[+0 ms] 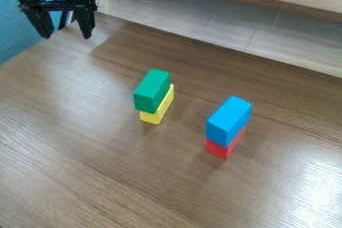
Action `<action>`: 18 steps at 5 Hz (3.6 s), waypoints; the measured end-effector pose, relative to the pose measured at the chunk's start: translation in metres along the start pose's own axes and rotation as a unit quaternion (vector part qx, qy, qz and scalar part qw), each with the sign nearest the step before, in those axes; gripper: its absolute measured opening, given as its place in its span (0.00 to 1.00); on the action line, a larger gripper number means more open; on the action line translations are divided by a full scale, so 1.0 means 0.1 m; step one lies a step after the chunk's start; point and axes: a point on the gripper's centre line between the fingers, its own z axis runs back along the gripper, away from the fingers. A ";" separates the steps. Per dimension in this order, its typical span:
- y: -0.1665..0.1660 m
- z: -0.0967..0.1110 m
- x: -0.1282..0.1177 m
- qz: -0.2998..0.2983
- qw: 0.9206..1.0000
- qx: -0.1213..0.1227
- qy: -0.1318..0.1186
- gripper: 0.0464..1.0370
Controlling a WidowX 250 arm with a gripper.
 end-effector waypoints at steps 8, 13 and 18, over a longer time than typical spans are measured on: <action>-0.92 -0.31 -0.43 -0.074 0.996 -0.035 0.038 0.96; -1.07 -0.69 -0.42 -0.076 0.995 -0.012 0.065 0.96; -0.75 -0.57 -0.24 -0.058 0.995 -0.040 0.066 0.54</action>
